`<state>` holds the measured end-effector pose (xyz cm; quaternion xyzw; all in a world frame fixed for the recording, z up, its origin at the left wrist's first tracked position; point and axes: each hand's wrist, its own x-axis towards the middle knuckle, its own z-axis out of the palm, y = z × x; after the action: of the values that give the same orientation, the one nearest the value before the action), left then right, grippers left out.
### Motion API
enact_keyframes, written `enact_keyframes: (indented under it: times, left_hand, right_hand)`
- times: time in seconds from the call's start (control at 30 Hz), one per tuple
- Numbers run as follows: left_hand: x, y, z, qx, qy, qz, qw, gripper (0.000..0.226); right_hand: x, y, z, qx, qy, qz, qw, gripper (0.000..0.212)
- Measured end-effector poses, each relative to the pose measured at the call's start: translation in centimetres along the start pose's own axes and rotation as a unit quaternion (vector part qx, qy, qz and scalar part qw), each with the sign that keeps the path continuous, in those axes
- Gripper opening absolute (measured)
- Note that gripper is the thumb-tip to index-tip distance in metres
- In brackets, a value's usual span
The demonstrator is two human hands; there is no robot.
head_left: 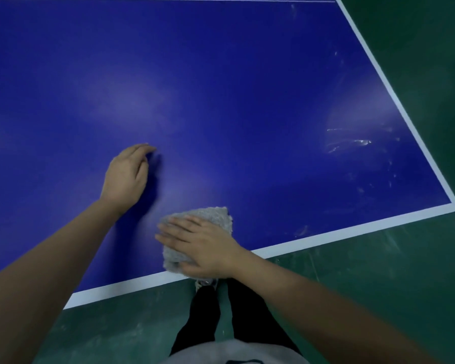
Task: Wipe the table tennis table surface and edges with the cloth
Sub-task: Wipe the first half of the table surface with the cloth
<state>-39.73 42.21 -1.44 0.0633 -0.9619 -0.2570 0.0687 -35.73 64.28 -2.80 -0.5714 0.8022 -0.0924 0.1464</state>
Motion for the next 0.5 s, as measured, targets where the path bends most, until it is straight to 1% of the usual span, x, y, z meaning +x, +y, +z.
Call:
enact_keyframes:
  times: [0.07,0.17,0.23,0.3,0.33,0.4,0.47,0.5]
  left_hand:
    - [0.0,0.3,0.2,-0.009,-0.001,0.007,1.0,0.04]
    - [0.0,1.1,0.6,-0.026,-0.007,0.011,1.0,0.038]
    - [0.1,1.9,0.9,-0.032,-0.015,0.016,0.999,0.043]
    - [0.3,2.8,1.3,-0.038,-0.029,0.023,0.999,0.045]
    - [0.4,3.2,1.6,-0.039,-0.037,0.027,0.998,0.045]
    - [0.6,4.2,2.4,-0.041,-0.052,0.037,0.997,0.045]
    - [0.8,5.3,3.4,-0.042,-0.062,0.049,0.996,0.046]
    - [0.9,6.0,4.1,-0.038,-0.064,0.053,0.996,0.046]
  right_hand:
    - [-2.8,1.3,0.1,0.024,0.012,0.044,0.999,0.059]
    - [-7.2,3.9,-0.2,-0.004,0.003,0.144,0.99,0.06]
    - [-10.1,5.8,-0.7,-0.012,0.0,0.221,0.975,0.06]
    - [-13.0,7.7,-1.0,-0.015,0.009,0.299,0.954,0.067]
    - [-14.5,8.6,-1.1,-0.01,0.025,0.334,0.942,0.071]
    - [-17.4,10.3,-1.5,0.014,0.074,0.407,0.91,0.07]
    - [-19.4,12.1,-1.7,0.018,0.117,0.492,0.862,0.064]
    - [-19.8,12.8,-1.8,0.017,0.136,0.543,0.829,0.06]
